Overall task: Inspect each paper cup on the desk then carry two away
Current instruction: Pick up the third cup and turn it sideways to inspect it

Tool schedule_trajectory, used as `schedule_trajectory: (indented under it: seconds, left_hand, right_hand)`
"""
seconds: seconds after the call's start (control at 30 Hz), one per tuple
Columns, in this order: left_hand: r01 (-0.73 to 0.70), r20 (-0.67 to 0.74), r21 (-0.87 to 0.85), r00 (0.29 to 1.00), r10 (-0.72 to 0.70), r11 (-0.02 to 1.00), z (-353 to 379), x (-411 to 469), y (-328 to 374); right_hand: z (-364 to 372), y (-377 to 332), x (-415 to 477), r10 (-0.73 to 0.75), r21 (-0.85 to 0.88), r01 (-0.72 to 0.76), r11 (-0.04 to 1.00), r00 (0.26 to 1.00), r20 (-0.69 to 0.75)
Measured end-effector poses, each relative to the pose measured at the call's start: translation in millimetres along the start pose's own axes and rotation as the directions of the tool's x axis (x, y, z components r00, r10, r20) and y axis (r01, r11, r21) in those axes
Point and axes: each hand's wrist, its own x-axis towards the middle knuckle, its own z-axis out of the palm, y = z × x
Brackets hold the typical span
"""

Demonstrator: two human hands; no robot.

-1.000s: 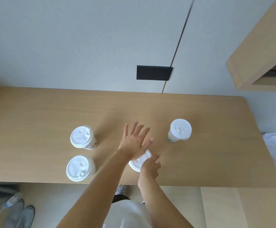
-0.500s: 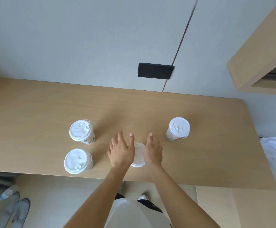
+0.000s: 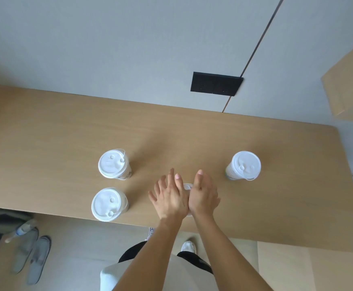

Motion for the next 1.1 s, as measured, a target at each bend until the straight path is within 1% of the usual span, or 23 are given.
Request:
schedule_trajectory:
  seconds: [0.03, 0.1, 0.17, 0.2, 0.27, 0.3, 0.33, 0.37, 0.43, 0.47, 0.5, 0.53, 0.57, 0.6, 0.63, 0.67, 0.7, 0.77, 0.83, 0.87, 0.93, 1.0, 1.1]
  left_hand:
    - [-0.026, 0.004, 0.008, 1.000, 0.026, 1.000, -1, 3, 0]
    - [-0.135, 0.025, 0.032, 0.991, 0.134, 0.990, -6, 9, -2]
    - [-0.291, 0.086, 0.044, 0.954, 0.287, 0.956, -12, 20, -2]
    - [-0.364, 0.121, 0.050, 0.927, 0.356, 0.930, -15, 27, -2]
    - [-0.490, 0.182, 0.096, 0.864, 0.469, 0.866, -20, 39, 1]
    - [-0.543, 0.198, 0.124, 0.833, 0.516, 0.830, -22, 44, 2]
    - [-0.585, 0.200, 0.135, 0.806, 0.557, 0.799, -24, 47, 3]
    - [-0.616, 0.190, 0.128, 0.784, 0.590, 0.777, -25, 49, 4]
    - [-0.649, 0.146, 0.067, 0.758, 0.636, 0.758, -29, 50, 2]
    - [-0.653, 0.106, 0.014, 0.754, 0.648, 0.757, -32, 48, 0]
    - [-0.650, 0.059, -0.053, 0.756, 0.652, 0.758, -36, 44, -5]
    - [-0.642, 0.024, -0.129, 0.760, 0.650, 0.755, -41, 39, -10]
    - [-0.625, 0.016, -0.201, 0.768, 0.640, 0.755, -45, 31, -18]
    - [-0.603, 0.032, -0.248, 0.777, 0.628, 0.758, -48, 23, -29]
    - [-0.590, 0.056, -0.252, 0.783, 0.620, 0.767, -49, 15, -40]
    - [-0.591, 0.077, -0.204, 0.785, 0.614, 0.781, -49, 7, -52]
    - [-0.590, 0.108, -0.114, 0.792, 0.600, 0.799, -45, 2, -63]
    - [-0.524, 0.238, 0.091, 0.837, 0.493, 0.847, -35, -3, -72]
    - [-0.463, 0.341, 0.217, 0.861, 0.378, 0.859, -21, -4, -71]
    - [-0.457, 0.357, 0.252, 0.863, 0.356, 0.853, -14, -3, -69]
    - [-0.438, 0.352, 0.291, 0.876, 0.330, 0.851, -4, -1, -65]
    - [-0.407, 0.343, 0.314, 0.891, 0.297, 0.858, 1, 1, -60]
    - [-0.396, 0.353, 0.337, 0.894, 0.276, 0.854, 1, -1, -50]
  right_hand:
    - [0, -1, -1, 0.017, 0.014, -0.017, 1.000, 1.000, -0.019]
    - [4, 1, -4, 0.069, 0.049, -0.066, 0.997, 0.996, -0.059]
    - [6, 3, -12, 0.197, 0.156, -0.185, 0.970, 0.978, -0.067]
    - [8, 2, -16, 0.290, 0.247, -0.274, 0.929, 0.957, -0.028]
    - [6, -1, -25, 0.452, 0.438, -0.448, 0.780, 0.886, 0.102]
    - [3, -2, -27, 0.500, 0.494, -0.515, 0.701, 0.848, 0.175]
    - [-1, -4, -28, 0.518, 0.518, -0.561, 0.646, 0.821, 0.242]
    - [-6, -4, -27, 0.512, 0.517, -0.583, 0.627, 0.808, 0.292]
    - [-15, -2, -25, 0.466, 0.466, -0.577, 0.671, 0.817, 0.340]
    - [-19, 0, -25, 0.416, 0.427, -0.524, 0.737, 0.849, 0.326]
    - [-23, 3, -25, 0.316, 0.389, -0.405, 0.828, 0.908, 0.274]
    - [-27, 6, -26, 0.169, 0.336, -0.235, 0.912, 0.962, 0.215]
    - [-31, 8, -27, 0.012, 0.259, -0.057, 0.964, 0.985, 0.171]
    - [-33, 11, -27, -0.125, 0.160, 0.100, 0.982, 0.980, 0.156]
    - [-34, 12, -26, -0.243, 0.054, 0.237, 0.970, 0.957, 0.157]
    - [-34, 13, -24, -0.340, -0.045, 0.351, 0.935, 0.925, 0.169]
    - [-33, 13, -24, -0.427, -0.127, 0.453, 0.883, 0.885, 0.187]
    - [-29, 9, -24, -0.575, -0.278, 0.613, 0.740, 0.790, 0.212]
    - [-20, 7, -23, -0.675, -0.397, 0.716, 0.575, 0.689, 0.264]
    - [-15, 7, -22, -0.691, -0.439, 0.737, 0.514, 0.659, 0.298]
    - [-10, 7, -22, -0.675, -0.511, 0.739, 0.440, 0.647, 0.355]
    - [-9, 9, -22, -0.694, -0.549, 0.736, 0.396, 0.631, 0.346]
    - [-9, 8, -22, -0.694, -0.559, 0.724, 0.405, 0.641, 0.328]
